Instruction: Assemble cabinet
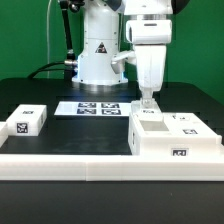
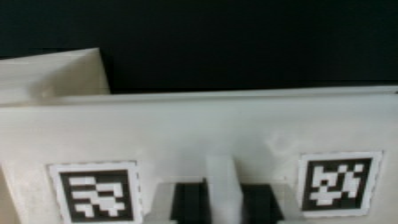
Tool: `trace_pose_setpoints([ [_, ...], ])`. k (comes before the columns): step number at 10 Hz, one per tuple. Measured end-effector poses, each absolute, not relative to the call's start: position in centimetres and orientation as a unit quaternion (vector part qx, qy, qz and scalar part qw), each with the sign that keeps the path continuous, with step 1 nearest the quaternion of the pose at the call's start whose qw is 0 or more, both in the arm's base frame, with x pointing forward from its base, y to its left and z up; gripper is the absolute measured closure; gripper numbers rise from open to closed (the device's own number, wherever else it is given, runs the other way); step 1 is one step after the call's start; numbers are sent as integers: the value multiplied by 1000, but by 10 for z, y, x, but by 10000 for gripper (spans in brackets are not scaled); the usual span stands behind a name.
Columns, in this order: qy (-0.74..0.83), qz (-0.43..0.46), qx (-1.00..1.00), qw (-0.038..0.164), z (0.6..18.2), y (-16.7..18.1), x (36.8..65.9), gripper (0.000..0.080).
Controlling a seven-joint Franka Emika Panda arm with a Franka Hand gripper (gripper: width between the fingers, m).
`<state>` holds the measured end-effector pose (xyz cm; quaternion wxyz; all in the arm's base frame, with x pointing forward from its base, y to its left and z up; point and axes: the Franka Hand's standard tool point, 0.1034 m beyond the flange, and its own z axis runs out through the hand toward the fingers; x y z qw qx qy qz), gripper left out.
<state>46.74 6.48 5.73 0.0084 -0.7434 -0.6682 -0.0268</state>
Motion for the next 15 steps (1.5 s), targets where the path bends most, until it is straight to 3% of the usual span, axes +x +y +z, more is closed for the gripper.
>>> trace_pose_setpoints([
  [5,-685,-35,-728,6,58,62,499,730],
  [8,-687,-46,-725,2,60,60,538,729],
  [15,-688,-40,-724,7,60,59,550,729],
])
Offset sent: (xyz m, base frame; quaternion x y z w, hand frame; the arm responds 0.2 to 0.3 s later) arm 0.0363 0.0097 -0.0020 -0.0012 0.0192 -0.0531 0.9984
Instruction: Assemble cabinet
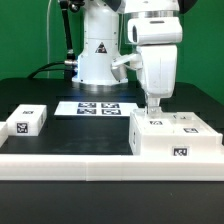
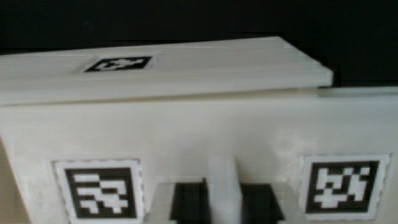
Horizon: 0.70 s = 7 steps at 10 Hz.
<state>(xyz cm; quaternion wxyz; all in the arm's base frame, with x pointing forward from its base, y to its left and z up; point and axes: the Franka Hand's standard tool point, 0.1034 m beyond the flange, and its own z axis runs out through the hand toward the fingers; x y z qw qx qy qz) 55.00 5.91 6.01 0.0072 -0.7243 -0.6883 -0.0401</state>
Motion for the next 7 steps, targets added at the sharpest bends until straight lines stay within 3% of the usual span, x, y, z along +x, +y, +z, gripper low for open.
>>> trace_pose_setpoints([
  [4,-694,-44,-719,7,61,59,575,729],
  [7,-695,-42,-718,9,60,58,576,720],
])
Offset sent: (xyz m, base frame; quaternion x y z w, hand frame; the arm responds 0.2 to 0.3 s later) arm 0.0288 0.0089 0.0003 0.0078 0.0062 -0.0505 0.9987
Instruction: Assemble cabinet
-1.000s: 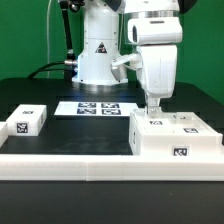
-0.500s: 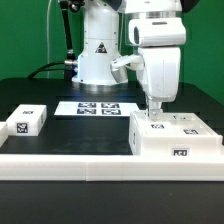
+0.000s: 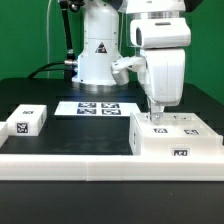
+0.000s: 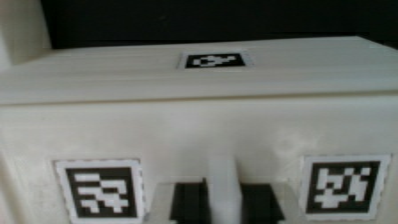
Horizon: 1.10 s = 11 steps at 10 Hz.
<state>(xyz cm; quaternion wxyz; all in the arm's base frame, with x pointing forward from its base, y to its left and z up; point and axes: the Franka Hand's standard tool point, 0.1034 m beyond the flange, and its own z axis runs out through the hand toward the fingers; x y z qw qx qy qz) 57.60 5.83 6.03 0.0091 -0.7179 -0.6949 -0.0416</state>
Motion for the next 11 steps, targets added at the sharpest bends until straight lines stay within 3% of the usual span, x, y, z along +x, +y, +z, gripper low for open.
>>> trace_pose_setpoints([
  [1,-695,-41,-718,9,60,58,576,720],
  [3,-695,-41,-718,9,60,58,576,368],
  [4,-695,-41,-718,9,60,58,576,232],
  [5,-695,-41,-718,9,60,58,576,232],
  [6,-695,-41,-718,9,60,58,576,66],
  [7,-695,-41,-718,9,60,58,576,20],
  [11,-648,-45,-760,-1,79,52,561,1],
])
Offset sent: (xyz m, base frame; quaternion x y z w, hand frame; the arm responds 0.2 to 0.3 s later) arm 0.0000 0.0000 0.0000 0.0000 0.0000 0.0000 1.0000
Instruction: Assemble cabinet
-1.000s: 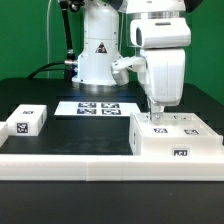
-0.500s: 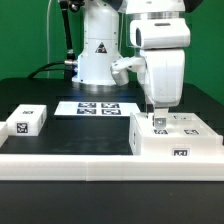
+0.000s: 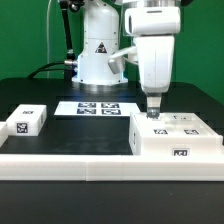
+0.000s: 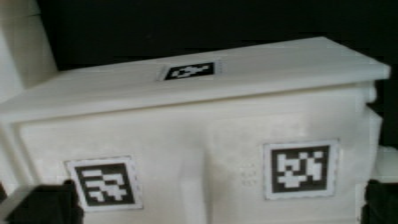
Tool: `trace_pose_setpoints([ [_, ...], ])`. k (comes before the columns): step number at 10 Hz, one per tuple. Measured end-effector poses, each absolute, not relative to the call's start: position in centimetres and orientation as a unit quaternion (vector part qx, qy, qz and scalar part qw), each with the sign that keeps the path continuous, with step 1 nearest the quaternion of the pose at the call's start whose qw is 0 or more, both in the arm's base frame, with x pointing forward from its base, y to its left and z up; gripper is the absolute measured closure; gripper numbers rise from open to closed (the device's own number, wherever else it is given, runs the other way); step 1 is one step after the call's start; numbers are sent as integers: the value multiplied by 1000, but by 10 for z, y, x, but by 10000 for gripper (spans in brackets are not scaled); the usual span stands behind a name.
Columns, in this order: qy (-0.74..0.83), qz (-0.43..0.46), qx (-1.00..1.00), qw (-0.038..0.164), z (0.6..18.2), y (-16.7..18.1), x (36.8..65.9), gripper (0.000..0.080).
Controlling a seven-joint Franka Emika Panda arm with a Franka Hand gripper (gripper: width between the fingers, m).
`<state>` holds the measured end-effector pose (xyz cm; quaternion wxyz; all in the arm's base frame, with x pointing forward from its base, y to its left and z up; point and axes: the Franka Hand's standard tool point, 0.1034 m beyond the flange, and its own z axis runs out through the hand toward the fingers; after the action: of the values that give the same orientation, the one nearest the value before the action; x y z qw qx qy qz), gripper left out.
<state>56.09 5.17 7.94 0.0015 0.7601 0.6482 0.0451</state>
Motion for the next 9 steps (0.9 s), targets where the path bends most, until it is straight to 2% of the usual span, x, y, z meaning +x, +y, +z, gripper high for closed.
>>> trace_pose_setpoints([
  [2,599,45,800,3,86,51,544,2],
  [4,561,47,826,2,85,59,530,2],
  [7,537,46,842,0,84,58,531,2],
  [9,437,50,898,-9,82,59,530,2],
])
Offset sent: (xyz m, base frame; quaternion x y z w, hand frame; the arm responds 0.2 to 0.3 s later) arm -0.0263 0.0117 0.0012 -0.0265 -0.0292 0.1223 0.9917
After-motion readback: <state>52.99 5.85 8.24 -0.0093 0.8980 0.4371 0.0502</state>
